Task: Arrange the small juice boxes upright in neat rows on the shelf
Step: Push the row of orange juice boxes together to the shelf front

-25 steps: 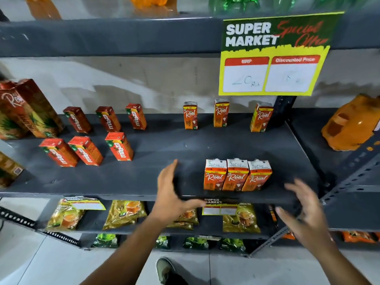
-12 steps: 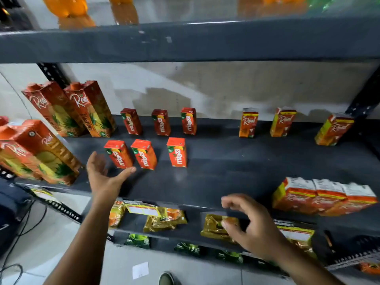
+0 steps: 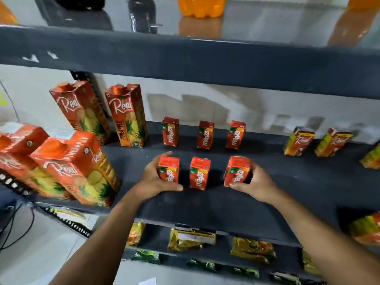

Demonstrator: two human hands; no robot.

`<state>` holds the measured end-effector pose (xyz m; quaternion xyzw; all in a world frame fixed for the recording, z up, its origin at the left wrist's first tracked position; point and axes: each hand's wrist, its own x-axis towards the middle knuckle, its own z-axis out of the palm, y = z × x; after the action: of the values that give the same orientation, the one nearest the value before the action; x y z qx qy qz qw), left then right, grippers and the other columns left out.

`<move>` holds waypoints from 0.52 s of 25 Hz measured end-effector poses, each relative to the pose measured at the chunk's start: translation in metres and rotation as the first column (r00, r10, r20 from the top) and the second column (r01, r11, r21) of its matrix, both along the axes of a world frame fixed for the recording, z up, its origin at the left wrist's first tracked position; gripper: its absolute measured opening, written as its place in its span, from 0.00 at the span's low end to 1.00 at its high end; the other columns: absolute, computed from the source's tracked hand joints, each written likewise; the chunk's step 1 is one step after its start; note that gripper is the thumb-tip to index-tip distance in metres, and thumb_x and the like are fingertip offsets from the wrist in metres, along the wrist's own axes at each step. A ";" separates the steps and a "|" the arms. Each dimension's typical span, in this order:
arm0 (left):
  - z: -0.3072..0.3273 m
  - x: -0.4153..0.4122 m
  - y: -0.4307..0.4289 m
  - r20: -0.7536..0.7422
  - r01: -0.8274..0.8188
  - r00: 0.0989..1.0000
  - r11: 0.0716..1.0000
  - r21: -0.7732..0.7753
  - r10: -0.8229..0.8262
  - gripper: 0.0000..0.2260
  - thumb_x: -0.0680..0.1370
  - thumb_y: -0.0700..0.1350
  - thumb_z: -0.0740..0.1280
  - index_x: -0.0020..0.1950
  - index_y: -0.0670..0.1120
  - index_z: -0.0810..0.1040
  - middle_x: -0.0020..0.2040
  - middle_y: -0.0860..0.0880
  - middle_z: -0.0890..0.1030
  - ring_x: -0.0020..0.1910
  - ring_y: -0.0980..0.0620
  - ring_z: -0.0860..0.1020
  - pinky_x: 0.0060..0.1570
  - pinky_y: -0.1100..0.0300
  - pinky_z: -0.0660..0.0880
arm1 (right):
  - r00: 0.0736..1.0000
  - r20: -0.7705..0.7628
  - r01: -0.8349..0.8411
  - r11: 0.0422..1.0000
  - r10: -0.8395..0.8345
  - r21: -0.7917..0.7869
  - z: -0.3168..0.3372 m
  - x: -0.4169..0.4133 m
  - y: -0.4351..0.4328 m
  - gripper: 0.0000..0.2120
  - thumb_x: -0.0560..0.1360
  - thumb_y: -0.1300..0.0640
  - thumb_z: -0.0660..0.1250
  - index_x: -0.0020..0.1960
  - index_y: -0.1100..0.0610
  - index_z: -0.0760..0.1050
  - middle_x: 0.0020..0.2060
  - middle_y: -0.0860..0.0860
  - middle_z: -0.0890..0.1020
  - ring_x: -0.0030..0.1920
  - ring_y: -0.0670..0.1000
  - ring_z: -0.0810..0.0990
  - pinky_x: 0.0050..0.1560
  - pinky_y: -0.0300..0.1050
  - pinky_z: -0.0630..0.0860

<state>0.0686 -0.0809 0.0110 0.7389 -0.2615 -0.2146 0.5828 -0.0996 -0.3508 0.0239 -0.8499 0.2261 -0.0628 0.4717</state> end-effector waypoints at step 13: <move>0.000 -0.015 -0.027 0.004 -0.014 1.000 0.991 0.135 0.014 0.30 0.57 0.44 0.84 0.52 0.57 0.73 0.48 0.57 0.81 0.48 0.61 0.79 0.48 0.64 0.76 | 0.999 0.031 0.040 0.997 -0.042 0.061 -0.018 0.022 0.045 0.19 0.60 0.63 0.82 0.45 0.49 0.79 0.42 0.47 0.85 0.41 0.41 0.84 0.44 0.42 0.79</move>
<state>0.0541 -0.1082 0.0114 0.7787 -0.2422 -0.2264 0.5326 -0.0775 -0.3061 0.0063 -0.8293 0.2376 -0.0791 0.4996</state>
